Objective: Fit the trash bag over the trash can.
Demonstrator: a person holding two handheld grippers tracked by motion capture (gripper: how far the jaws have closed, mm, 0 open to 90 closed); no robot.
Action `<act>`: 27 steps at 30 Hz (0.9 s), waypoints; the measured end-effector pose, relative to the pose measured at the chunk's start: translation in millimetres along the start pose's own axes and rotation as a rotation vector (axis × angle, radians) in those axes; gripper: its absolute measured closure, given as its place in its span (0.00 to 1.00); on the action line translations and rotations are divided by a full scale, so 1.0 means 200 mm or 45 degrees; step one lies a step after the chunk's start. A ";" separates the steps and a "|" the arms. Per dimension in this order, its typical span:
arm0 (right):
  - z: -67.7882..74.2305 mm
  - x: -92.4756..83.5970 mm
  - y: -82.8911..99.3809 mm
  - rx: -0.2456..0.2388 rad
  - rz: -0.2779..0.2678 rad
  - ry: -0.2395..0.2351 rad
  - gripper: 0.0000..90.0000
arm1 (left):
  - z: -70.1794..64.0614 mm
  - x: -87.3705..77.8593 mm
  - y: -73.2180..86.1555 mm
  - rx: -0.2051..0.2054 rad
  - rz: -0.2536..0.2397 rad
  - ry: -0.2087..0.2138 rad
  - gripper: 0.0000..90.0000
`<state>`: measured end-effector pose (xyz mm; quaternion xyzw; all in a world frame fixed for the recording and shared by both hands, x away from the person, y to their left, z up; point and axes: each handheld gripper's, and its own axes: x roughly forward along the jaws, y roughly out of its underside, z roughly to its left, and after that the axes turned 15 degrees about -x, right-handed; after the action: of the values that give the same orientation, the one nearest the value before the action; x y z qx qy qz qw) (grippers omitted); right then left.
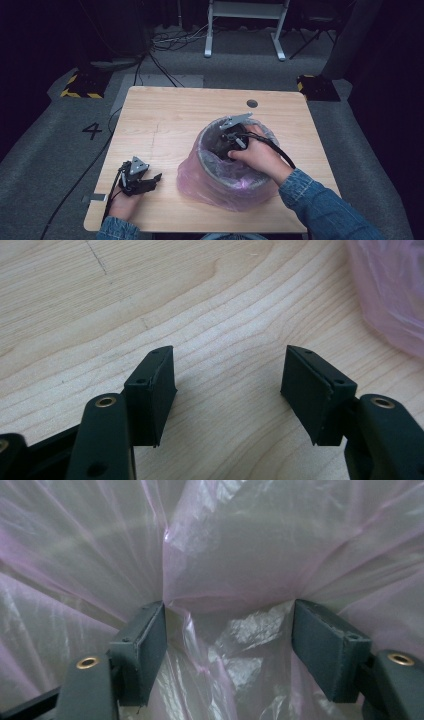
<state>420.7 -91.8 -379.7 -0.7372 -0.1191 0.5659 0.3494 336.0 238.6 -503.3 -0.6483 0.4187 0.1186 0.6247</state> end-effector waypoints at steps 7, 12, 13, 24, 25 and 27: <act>0.02 0.07 0.02 -0.018 0.109 -0.024 0.30 | 0.00 0.00 0.00 -0.001 -0.001 0.001 0.43; 0.04 0.11 0.04 -0.013 0.203 -0.059 0.29 | 0.00 0.00 0.00 0.000 -0.002 0.002 0.43; 0.04 0.11 0.04 -0.014 0.221 -0.068 0.28 | 0.00 0.00 0.00 0.000 -0.002 0.002 0.42; 0.03 -0.02 0.00 0.035 0.097 -0.080 0.29 | 0.00 0.00 0.00 0.003 -0.003 0.002 0.42; 0.03 -0.05 -0.01 0.040 0.068 -0.076 0.29 | 0.00 0.00 0.00 0.003 -0.004 0.003 0.42; 0.02 -0.12 -0.02 0.038 0.011 -0.058 0.29 | 0.00 0.00 0.00 0.003 -0.004 0.003 0.42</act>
<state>410.0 -101.0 -359.8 -0.7194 -0.1154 0.5857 0.3552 336.2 238.6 -503.6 -0.6482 0.4186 0.1166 0.6253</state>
